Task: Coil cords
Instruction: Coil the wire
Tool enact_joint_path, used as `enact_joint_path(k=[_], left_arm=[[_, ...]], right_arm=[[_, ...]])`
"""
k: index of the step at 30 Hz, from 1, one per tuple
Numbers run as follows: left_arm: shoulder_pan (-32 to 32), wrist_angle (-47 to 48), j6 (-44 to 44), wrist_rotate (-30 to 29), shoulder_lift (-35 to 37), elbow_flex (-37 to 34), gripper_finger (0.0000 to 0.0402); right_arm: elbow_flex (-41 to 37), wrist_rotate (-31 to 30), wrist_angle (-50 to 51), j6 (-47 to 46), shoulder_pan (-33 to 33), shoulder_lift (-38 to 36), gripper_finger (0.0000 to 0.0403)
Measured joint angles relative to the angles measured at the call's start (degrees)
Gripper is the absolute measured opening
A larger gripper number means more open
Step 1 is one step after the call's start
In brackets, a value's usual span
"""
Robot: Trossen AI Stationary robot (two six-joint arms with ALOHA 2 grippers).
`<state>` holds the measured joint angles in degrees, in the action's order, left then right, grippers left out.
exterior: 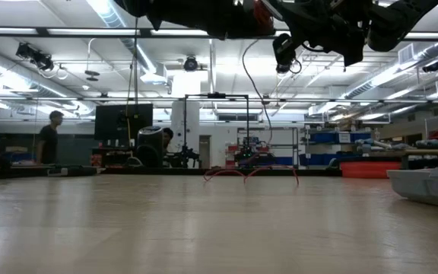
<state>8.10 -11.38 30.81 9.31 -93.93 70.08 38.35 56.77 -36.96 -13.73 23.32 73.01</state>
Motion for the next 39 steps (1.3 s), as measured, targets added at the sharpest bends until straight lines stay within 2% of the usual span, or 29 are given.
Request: enact_joint_path(k=[8, 12, 21, 31, 34, 39], left_arm=[[-1.1, 2.8, -3.6, -0.5, -1.4, 0.0, 0.0], [-1.4, 4.8, -8.1, -0.1, -1.4, 0.0, 0.0], [-1.4, 7.9, -18.9, 1.7, -1.3, 0.1, 0.0], [-1.4, 12.3, -25.7, 4.4, 1.4, 0.1, 0.0], [-1.4, 14.2, -26.7, 5.0, 2.8, 0.1, 0.0], [-1.5, 14.2, -26.5, 5.8, 5.4, 0.0, 0.0]], right_arm=[[0.0, -0.3, -0.8, -0.1, 1.2, 0.0, 0.0], [0.0, -1.0, -3.1, -0.1, 1.5, 0.0, 0.0], [0.0, -6.8, -6.3, -0.6, 1.6, 0.1, 0.0001], [-0.1, -7.8, -6.9, -1.0, 2.8, -0.3, 0.0001], [-0.1, -6.0, -7.0, -3.3, 4.0, -0.6, 0.0001], [0.0, 0.6, -8.2, -5.8, 5.0, -0.8, 0.0001]])
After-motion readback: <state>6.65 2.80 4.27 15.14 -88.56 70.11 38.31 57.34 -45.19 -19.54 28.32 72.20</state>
